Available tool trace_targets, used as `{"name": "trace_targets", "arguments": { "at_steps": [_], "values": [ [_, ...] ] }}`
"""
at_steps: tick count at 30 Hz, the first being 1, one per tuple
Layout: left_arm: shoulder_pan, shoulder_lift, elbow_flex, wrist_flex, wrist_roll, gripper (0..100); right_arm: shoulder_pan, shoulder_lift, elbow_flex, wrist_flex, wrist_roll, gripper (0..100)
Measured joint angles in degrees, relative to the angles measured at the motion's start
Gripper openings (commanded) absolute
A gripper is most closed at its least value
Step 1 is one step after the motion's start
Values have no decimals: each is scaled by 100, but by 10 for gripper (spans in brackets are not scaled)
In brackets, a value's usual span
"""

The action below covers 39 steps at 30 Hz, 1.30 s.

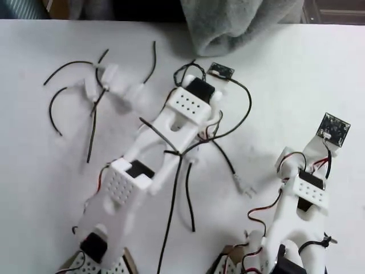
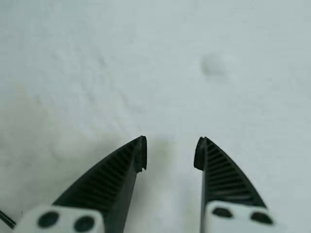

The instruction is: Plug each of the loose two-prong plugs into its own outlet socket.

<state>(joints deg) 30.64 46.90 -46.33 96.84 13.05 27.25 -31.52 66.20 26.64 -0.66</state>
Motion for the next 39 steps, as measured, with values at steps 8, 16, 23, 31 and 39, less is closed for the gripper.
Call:
{"name": "trace_targets", "arguments": {
  "at_steps": [8, 16, 23, 31, 39],
  "values": [
    [18, 404, -53, -53, 0, 24, 0, 0, 0, 0, 0, 173],
    [9, 501, -316, 440, -264, 24, 0, 0, 0, 0, 0, 173],
    [-343, 149, -308, 527, -510, 24, 0, 0, 0, 0, 0, 173],
    [-527, -141, -35, 536, -826, 24, 0, 0, 0, 0, 0, 173],
    [-1600, -141, 747, 114, -1204, 24, 0, 0, 0, 0, 0, 173]
  ]
}}
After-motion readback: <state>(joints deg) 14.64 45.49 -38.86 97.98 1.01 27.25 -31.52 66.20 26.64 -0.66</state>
